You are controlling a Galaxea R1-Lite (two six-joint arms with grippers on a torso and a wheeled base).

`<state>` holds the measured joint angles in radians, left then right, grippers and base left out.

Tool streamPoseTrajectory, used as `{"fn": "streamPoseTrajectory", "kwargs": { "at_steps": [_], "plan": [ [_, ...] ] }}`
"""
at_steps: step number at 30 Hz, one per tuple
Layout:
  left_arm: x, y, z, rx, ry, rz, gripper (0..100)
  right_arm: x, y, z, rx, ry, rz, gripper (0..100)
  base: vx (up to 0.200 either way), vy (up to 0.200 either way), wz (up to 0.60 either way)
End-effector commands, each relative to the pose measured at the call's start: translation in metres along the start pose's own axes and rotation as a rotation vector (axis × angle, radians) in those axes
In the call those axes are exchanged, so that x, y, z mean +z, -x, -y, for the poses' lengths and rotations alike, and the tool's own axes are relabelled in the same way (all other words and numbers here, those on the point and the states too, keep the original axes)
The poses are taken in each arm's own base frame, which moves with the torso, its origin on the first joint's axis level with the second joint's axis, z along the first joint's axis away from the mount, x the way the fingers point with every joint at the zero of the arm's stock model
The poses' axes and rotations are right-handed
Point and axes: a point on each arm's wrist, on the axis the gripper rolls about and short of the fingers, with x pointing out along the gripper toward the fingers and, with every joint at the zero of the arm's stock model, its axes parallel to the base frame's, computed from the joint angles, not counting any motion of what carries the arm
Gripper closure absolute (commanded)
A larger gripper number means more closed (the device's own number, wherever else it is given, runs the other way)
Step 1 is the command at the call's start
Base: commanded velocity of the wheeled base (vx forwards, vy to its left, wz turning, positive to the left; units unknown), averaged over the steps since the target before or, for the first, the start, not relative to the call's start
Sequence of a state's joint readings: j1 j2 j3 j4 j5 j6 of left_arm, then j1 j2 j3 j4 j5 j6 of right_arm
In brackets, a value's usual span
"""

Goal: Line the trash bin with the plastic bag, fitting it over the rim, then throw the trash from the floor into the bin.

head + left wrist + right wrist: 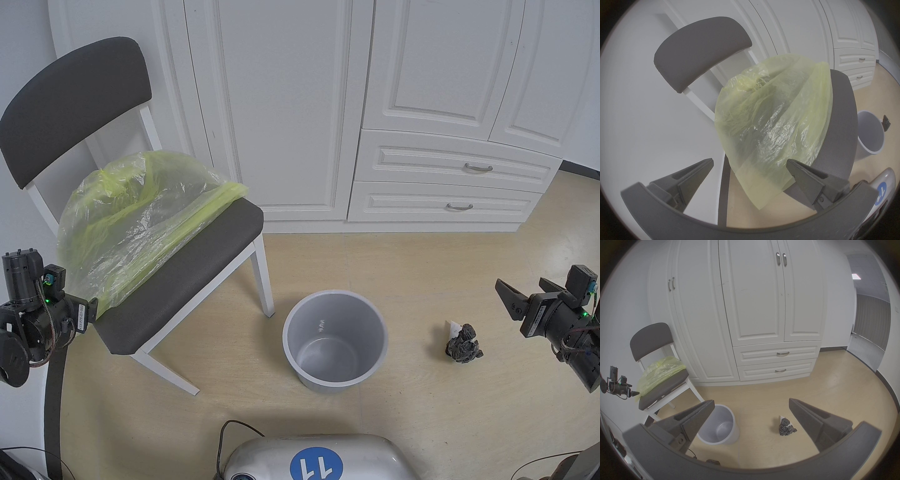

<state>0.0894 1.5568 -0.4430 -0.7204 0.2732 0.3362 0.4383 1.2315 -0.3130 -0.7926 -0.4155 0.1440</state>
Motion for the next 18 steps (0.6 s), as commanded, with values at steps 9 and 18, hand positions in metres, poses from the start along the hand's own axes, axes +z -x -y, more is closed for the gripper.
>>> {"fn": "streamPoseTrajectory", "kwargs": {
  "at_steps": [9, 18],
  "plan": [
    [0.013, 0.019, 0.021, -0.094, -0.023, 0.088, 0, 0.002, 0.001, 0.001, -0.001, -0.005, 0.010, 0, 0.000, 0.000, 0.00],
    [0.011, -0.003, 0.035, -0.112, -0.041, 0.042, 0, 0.003, -0.001, 0.005, -0.007, -0.009, 0.011, 0, 0.000, 0.000, 0.00]
  ]
}}
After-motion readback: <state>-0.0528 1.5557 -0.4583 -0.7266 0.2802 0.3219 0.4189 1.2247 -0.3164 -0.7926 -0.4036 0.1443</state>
